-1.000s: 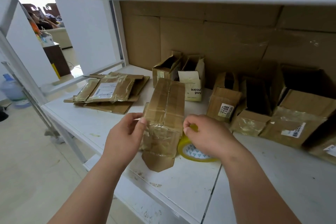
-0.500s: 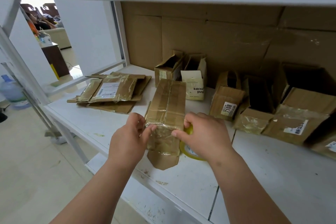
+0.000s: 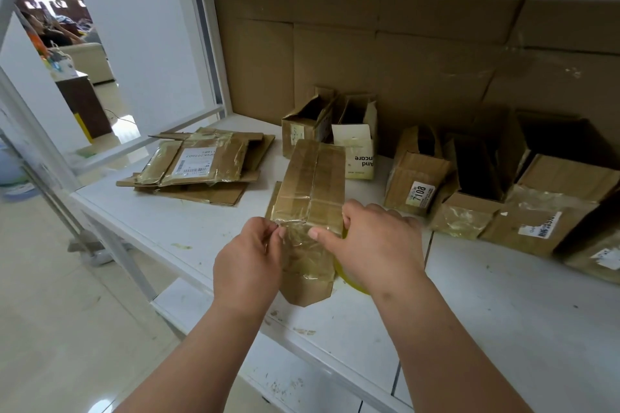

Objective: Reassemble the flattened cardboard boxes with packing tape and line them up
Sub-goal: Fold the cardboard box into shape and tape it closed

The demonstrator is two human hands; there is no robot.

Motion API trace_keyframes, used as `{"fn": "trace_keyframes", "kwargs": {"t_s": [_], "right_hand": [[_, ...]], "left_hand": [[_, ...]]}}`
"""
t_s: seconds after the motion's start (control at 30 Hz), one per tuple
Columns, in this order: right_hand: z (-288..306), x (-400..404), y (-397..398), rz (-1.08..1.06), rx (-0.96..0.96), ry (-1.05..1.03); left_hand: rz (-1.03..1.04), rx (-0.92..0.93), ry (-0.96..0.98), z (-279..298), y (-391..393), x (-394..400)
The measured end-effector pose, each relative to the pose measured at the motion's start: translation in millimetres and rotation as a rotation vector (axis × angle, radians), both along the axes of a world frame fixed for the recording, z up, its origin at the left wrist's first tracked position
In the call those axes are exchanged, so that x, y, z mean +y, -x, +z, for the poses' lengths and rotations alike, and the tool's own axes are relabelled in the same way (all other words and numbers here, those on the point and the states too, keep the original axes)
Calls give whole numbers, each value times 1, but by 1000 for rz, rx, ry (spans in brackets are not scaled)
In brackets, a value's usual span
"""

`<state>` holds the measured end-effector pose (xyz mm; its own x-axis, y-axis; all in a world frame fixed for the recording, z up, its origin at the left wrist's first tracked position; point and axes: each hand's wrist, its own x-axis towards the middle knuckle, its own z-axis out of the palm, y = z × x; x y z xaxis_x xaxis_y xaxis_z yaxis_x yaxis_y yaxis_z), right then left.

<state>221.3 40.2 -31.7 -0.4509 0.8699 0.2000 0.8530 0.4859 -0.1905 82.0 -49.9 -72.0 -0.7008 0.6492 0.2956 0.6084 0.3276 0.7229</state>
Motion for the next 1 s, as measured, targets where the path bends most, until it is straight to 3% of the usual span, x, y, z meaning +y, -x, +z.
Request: {"fn": "trace_keyframes", "kwargs": {"t_s": [0.37, 0.67, 1.0], "right_hand": [[-3, 2, -6, 71, 44, -5], [4, 16, -31, 134, 290, 377], [4, -8, -2, 17, 148, 145]], "left_hand": [[1, -153, 8, 10, 2, 7], [-80, -212, -63, 3, 20, 9], [-162, -126, 16, 13, 10, 11]]}}
